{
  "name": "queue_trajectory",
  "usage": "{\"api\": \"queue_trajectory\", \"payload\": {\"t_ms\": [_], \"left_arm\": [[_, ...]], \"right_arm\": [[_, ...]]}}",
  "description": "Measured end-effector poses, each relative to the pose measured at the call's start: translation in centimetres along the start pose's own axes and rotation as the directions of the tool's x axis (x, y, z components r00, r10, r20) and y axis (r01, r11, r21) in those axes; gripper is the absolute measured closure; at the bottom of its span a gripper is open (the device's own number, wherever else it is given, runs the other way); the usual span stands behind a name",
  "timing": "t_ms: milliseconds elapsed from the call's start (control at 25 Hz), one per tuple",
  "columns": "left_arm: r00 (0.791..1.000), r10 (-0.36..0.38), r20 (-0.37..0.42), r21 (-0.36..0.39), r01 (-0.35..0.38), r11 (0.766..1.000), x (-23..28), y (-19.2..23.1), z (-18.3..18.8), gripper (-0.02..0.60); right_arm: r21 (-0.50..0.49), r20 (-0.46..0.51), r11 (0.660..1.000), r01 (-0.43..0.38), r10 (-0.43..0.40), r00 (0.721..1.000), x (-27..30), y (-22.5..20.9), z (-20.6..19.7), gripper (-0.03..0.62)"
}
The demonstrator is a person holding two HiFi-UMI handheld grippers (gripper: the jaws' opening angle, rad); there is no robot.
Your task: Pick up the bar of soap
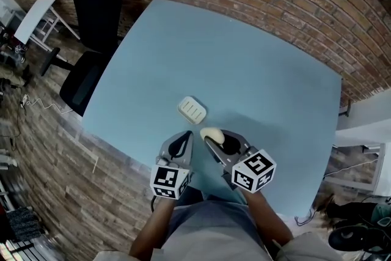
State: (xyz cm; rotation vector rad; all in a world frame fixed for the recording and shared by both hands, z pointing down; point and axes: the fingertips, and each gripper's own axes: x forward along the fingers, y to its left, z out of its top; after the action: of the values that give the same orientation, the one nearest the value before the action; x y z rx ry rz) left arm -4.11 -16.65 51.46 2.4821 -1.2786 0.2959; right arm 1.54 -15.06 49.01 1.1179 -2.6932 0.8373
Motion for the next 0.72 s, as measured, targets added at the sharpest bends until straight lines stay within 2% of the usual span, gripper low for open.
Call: {"api": "queue_trajectory", "payload": {"t_ms": [720], "left_arm": [[0.992, -0.005, 0.129, 0.042, 0.000, 0.999, -3.5, -3.7, 5.0, 0.577]], "right_arm": [[-0.055, 0.111, 0.997, -0.054, 0.060, 0.992, -4.4, 3.4, 4.3, 0.477]]}}
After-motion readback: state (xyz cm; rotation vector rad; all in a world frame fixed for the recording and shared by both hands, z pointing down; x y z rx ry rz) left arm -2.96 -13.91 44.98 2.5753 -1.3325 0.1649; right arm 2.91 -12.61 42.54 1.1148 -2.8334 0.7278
